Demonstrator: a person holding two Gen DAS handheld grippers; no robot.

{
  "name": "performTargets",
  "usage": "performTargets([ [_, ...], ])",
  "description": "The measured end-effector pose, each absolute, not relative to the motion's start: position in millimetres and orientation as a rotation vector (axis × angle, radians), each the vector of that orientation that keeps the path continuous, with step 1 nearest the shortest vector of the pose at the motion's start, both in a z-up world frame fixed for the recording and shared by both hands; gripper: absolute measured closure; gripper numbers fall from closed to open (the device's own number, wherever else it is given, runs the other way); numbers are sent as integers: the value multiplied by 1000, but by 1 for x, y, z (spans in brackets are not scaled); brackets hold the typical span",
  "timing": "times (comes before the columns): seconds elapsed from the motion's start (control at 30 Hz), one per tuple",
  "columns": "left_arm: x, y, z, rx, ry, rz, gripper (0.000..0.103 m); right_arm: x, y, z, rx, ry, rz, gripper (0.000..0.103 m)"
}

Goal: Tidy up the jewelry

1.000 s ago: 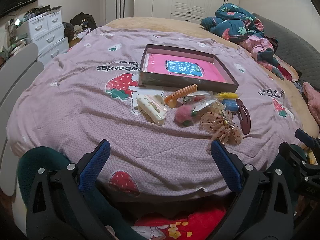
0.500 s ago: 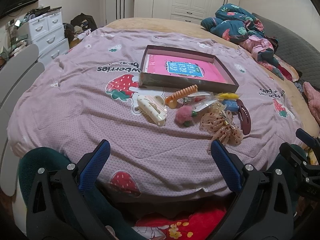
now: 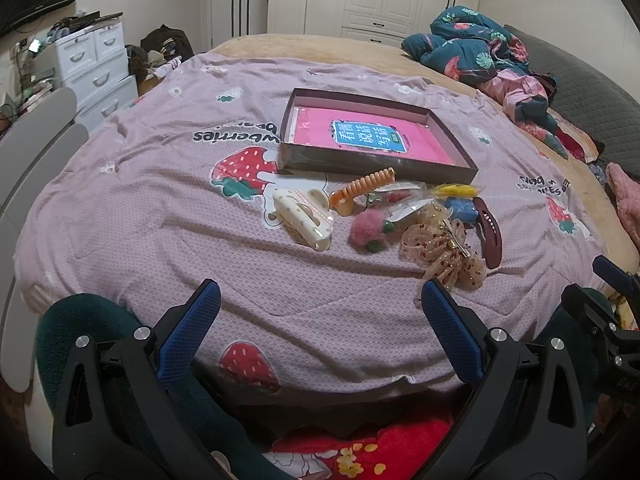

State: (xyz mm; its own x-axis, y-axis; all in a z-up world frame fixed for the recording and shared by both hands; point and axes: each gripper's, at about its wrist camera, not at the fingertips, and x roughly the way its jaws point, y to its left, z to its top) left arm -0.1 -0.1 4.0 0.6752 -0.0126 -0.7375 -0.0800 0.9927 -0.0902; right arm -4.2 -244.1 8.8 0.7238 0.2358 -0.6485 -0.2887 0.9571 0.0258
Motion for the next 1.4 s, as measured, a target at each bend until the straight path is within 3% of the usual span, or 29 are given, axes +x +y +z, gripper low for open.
performTargets([
  [1.03,63,9,2,-73,857,15,9,35,-241,12,-74,715,295,4],
  [1.4,105,21,3,-57,880,-26,9,66,-208,-16,-77,822,381,4],
])
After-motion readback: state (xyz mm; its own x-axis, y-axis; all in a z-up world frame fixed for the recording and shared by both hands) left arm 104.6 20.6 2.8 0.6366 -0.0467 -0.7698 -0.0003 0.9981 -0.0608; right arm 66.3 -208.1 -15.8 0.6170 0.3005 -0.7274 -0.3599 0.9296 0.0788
